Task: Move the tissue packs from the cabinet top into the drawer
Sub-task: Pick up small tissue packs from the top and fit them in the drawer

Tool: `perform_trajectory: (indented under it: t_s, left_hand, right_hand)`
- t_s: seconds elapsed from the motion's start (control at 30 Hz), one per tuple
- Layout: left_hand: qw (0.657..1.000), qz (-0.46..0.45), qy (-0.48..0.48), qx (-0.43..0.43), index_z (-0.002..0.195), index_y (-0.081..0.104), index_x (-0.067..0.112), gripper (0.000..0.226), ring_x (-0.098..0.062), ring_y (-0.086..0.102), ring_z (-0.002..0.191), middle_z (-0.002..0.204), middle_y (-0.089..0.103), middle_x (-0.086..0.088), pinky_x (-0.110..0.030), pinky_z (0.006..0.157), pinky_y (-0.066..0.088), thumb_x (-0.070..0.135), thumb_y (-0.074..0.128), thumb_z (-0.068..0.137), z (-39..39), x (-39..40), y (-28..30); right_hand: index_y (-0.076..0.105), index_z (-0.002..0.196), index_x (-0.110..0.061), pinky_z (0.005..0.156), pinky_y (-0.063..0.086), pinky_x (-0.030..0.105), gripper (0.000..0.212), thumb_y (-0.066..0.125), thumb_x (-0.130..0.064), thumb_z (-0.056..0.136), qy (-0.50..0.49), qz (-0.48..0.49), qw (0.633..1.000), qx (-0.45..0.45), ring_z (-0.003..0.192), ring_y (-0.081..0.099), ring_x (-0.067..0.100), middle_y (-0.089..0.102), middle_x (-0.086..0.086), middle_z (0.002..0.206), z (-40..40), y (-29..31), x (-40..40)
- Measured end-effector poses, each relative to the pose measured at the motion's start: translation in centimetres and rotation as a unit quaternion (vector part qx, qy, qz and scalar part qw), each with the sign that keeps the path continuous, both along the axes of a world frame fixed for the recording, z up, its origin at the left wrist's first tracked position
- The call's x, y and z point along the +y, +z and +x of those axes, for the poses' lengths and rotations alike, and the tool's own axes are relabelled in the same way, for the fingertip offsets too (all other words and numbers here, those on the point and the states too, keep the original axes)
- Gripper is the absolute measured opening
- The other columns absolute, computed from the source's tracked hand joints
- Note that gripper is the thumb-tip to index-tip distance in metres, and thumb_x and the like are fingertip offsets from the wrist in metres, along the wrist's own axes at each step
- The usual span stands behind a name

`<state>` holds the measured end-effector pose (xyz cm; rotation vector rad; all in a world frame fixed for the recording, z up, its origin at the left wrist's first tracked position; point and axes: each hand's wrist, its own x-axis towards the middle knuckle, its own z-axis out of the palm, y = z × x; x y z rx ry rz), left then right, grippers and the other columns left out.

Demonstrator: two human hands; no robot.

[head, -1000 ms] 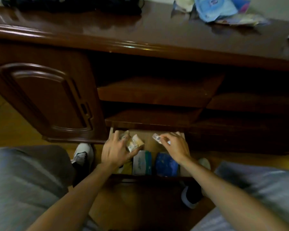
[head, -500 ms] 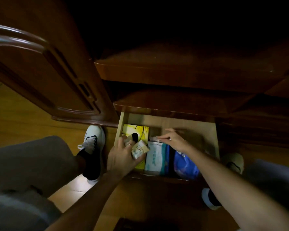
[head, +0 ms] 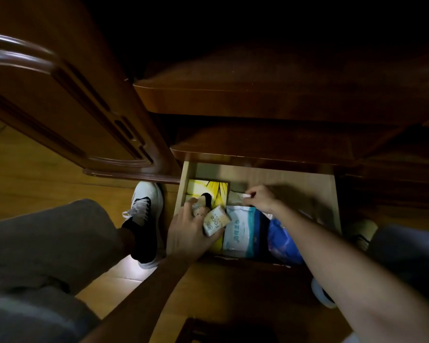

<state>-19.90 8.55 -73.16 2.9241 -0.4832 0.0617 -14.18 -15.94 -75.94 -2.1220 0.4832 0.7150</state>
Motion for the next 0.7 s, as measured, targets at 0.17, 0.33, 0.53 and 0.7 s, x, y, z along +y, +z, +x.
perform_trajectory:
  t_s: [0.17,0.33,0.53,0.7]
  left_hand:
    - [1.0,-0.007,-0.008,0.009,0.114,0.067,0.023,0.067,-0.025,0.058,0.097,0.119,0.056,-0.009,-0.035,0.07,0.052,0.077,0.058,0.076,0.0,0.0,0.1]
    - [1.0,-0.028,-0.007,0.004,0.114,0.066,0.021,0.068,-0.023,0.055,0.098,0.114,0.055,-0.008,-0.035,0.07,0.052,0.077,0.058,0.077,-0.1,-0.1,0.1]
    - [0.999,-0.034,-0.004,0.002,0.115,0.064,0.023,0.068,-0.023,0.054,0.102,0.118,0.053,-0.007,-0.035,0.071,0.053,0.079,0.056,0.076,-0.1,-0.3,0.0]
    - [1.0,-0.028,0.0,0.009,0.116,0.065,0.025,0.068,-0.022,0.056,0.098,0.118,0.052,-0.005,-0.033,0.069,0.051,0.079,0.057,0.076,-0.2,-0.4,-0.1]
  right_hand:
    - [0.062,0.121,-0.008,0.069,0.047,0.031,0.031,0.053,-0.031,0.102,-0.179,0.071,0.98,0.039,0.105,0.061,0.032,0.063,0.018,0.119,-0.1,1.2,-1.8]
    - [0.058,0.135,-0.014,0.072,0.051,0.037,0.052,0.037,-0.006,0.089,-0.397,0.254,0.879,0.07,0.087,0.06,0.026,0.06,0.014,0.104,0.1,2.4,-4.1]
    - [0.05,0.138,0.0,0.099,0.05,0.037,0.042,0.051,0.01,0.098,-0.387,0.277,0.875,0.089,0.12,0.059,0.031,0.055,0.024,0.14,-0.9,2.1,-2.2]
    - [0.06,0.127,0.003,0.092,0.056,0.032,0.04,0.071,0.002,0.089,-0.262,0.15,0.953,-0.022,0.118,0.062,0.037,0.063,0.024,0.128,-1.1,1.1,-1.0]
